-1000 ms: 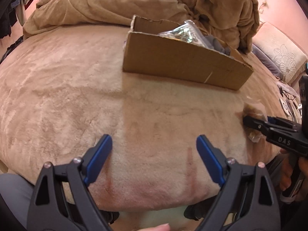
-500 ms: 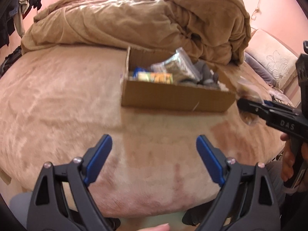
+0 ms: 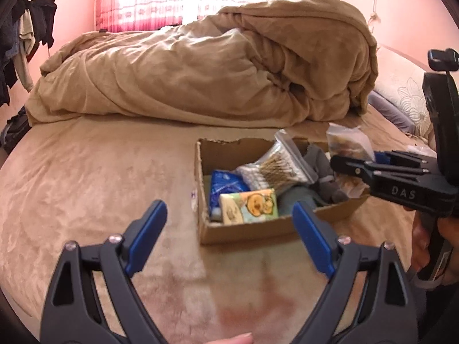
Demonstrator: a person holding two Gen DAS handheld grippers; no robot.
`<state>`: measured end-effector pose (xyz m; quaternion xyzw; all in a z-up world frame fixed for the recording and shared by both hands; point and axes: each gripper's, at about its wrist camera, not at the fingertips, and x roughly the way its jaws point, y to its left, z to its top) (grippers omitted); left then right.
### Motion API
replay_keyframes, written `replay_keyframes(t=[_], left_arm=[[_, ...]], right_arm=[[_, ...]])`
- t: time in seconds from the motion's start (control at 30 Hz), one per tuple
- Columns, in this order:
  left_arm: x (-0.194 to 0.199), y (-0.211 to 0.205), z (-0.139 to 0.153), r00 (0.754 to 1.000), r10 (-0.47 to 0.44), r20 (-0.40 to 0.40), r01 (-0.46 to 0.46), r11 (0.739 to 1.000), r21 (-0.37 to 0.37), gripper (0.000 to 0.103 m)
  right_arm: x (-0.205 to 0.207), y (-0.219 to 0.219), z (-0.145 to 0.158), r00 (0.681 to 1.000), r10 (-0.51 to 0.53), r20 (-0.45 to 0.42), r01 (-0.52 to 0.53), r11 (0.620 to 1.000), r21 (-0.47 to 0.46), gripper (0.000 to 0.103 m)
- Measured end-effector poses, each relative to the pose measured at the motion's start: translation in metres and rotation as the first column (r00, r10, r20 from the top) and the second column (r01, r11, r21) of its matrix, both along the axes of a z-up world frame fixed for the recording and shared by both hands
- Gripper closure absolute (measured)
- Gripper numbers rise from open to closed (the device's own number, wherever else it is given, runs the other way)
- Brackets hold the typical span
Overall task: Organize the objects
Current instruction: 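Lower the snack bag into the box and open the right tool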
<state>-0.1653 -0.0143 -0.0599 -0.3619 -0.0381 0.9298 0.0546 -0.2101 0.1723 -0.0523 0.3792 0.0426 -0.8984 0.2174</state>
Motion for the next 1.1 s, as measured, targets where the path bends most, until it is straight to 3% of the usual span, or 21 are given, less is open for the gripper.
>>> replay_keyframes(t=[0.37,0.5,0.6,0.7,1.1], left_arm=[[-0.026,-0.008,-0.041,0.997,0.015,0.070,-0.020,0.997,0.079,0.009],[-0.024,-0.011,-0.044,0.997,0.027,0.069,-0.033,0.995,0.094,0.007],[-0.020,-0.008,-0.040,0.997,0.037,0.063,-0.041,0.997,0.066,0.007],[-0.012,-0.005,-0.033,0.998,0.040,0.046,-0.043,0.997,0.068,0.007],[0.045,0.015,0.000,0.999,0.035,-0.014,-0.035,0.999,0.036,0.007]], right_arm=[[-0.028,-0.013,-0.045,0.997,-0.024,0.069,0.024,1.000,0.005,0.057],[-0.024,-0.012,-0.052,0.997,-0.027,0.067,0.026,1.000,0.002,0.044],[-0.019,-0.013,-0.048,0.998,-0.026,0.050,0.026,1.000,0.001,0.033],[-0.012,-0.011,-0.040,0.999,-0.038,0.030,0.038,0.999,0.002,0.028],[0.044,0.016,-0.003,0.998,-0.058,-0.005,0.058,0.998,-0.034,0.028]])
